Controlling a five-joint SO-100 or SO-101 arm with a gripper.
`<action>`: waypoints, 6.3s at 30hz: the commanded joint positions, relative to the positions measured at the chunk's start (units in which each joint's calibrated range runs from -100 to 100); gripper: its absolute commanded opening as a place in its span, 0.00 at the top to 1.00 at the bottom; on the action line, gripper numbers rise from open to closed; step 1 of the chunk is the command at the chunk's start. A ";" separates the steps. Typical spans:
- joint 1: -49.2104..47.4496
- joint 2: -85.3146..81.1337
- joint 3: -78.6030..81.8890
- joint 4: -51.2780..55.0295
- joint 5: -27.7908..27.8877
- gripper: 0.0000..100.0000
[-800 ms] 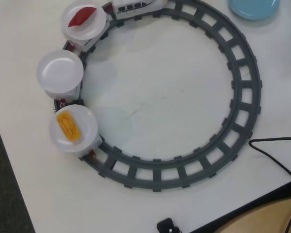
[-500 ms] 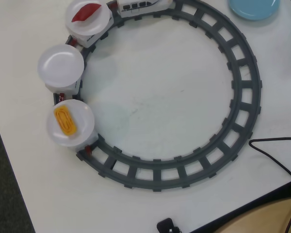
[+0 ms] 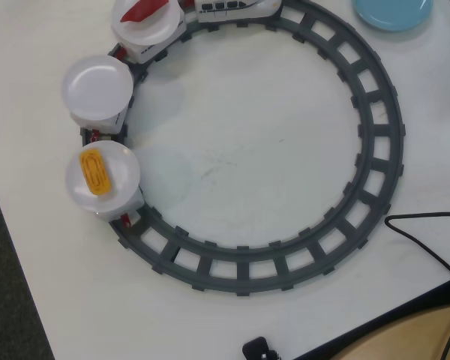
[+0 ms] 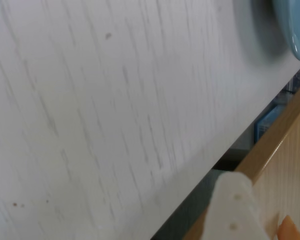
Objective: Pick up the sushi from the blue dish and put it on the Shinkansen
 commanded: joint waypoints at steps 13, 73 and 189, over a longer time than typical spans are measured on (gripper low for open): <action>0.04 -0.43 -0.18 -0.03 -0.14 0.34; 0.75 11.43 -8.16 -0.63 8.46 0.70; -29.27 62.20 -61.75 1.76 1.27 0.98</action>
